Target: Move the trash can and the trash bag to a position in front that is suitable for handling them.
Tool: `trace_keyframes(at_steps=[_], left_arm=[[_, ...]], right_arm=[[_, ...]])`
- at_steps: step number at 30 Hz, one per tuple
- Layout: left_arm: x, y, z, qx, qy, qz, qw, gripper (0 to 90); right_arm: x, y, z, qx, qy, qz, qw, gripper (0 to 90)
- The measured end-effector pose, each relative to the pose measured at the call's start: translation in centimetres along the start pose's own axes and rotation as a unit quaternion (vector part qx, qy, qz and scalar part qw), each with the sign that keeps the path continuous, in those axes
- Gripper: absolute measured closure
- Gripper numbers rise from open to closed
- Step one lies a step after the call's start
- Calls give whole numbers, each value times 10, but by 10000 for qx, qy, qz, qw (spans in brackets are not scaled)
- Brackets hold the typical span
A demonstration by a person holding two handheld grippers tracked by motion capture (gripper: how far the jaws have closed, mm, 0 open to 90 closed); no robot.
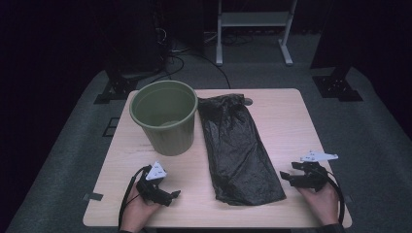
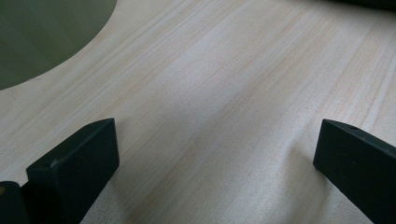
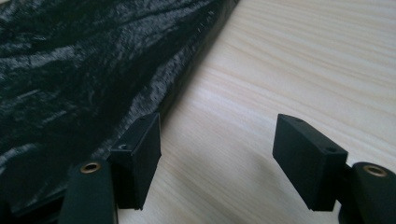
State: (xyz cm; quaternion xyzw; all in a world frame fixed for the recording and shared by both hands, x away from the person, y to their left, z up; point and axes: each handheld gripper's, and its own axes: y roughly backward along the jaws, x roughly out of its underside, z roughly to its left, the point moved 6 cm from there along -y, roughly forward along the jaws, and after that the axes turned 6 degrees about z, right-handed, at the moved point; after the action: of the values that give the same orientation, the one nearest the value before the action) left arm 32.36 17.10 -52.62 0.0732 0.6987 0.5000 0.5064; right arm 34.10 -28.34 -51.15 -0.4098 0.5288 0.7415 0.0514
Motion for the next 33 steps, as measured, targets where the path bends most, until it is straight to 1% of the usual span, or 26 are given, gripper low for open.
trace_keyframes(at_steps=[4, 8, 11, 15, 16, 19, 21, 22, 23, 26, 27, 28, 30, 33], left_arm=[[0, 0, 0, -1, 0, 0, 10000, 0], [0, 0, 0, -2, 1, 0, 10000, 0], [0, 0, 0, -1, 2, -1, 10000, 0], [0, 0, 0, -1, 6, -2, 10000, 0], [0, 0, 0, -2, 10, -6, 10000, 0], [0, 0, 0, -3, 9, -5, 10000, 0], [0, 0, 0, -3, 6, -2, 10000, 0], [0, 0, 0, -3, 9, -6, 10000, 0], [0, 0, 0, -3, 9, -5, 10000, 0], [-1, 0, 0, -9, 19, -8, 10000, 0], [-1, -1, 0, -12, 20, -9, 10000, 0], [-1, -1, 0, -12, 19, -7, 10000, 0], [-1, -1, 0, -11, 19, -8, 10000, 0], [-1, -1, 0, -10, 20, -7, 10000, 0]], right_arm=[[-7, -2, 8, -145, 54, -52, 9999, 315], [-11, -6, 14, -208, 81, -51, 9997, 320], [-13, -12, 18, -247, 113, 10, 9996, 331], [-13, -20, 21, -273, 126, 139, 9994, 377], [-13, -21, 22, -309, 105, 165, 9993, 391], [-13, -25, 25, -260, 204, 219, 9992, 466], [-13, -25, 27, -271, 243, 221, 9991, 544], [-13, -25, 28, -266, 284, 233, 9990, 601], [-13, -24, 29, -279, 329, 235, 9988, 690], [-11, -24, 31, -207, 497, 294, 9981, 865], [-11, -23, 31, -194, 535, 307, 9979, 892], [-11, -23, 32, -205, 539, 310, 9979, 900], [-11, -23, 32, -196, 559, 308, 9978, 900], [-10, -22, 31, -88, 576, 321, 9978, 900]])
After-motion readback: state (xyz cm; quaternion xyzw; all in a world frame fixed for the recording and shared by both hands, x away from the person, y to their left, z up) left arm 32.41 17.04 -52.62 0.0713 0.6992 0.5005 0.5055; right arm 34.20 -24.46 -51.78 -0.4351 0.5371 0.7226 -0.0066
